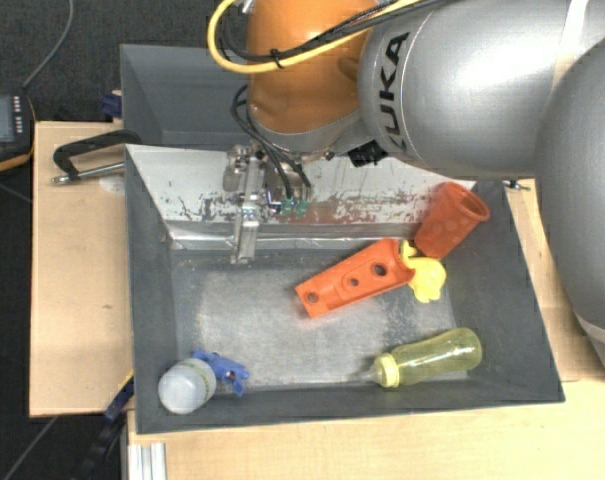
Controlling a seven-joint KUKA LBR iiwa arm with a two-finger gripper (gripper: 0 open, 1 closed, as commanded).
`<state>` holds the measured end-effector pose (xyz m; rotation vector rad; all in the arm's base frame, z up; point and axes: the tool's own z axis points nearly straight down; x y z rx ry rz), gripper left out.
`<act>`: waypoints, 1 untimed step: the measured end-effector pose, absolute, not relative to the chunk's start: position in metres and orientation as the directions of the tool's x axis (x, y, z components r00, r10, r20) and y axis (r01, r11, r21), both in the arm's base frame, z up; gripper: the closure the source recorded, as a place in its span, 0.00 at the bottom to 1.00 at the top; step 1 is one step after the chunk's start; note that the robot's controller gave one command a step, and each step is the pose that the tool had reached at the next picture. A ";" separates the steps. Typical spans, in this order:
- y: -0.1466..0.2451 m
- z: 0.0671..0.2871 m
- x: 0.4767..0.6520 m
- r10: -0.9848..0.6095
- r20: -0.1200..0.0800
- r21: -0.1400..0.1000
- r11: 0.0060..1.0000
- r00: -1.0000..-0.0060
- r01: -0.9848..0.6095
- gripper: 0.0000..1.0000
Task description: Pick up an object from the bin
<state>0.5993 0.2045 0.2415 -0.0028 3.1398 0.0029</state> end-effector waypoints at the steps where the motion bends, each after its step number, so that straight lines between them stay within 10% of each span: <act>1: 0.197 0.175 0.600 -0.028 -0.002 0.003 1.000 -1.000 -0.028 0.00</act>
Offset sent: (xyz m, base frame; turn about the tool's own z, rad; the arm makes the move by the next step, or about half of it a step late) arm -0.0072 -0.0558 -0.0767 0.1194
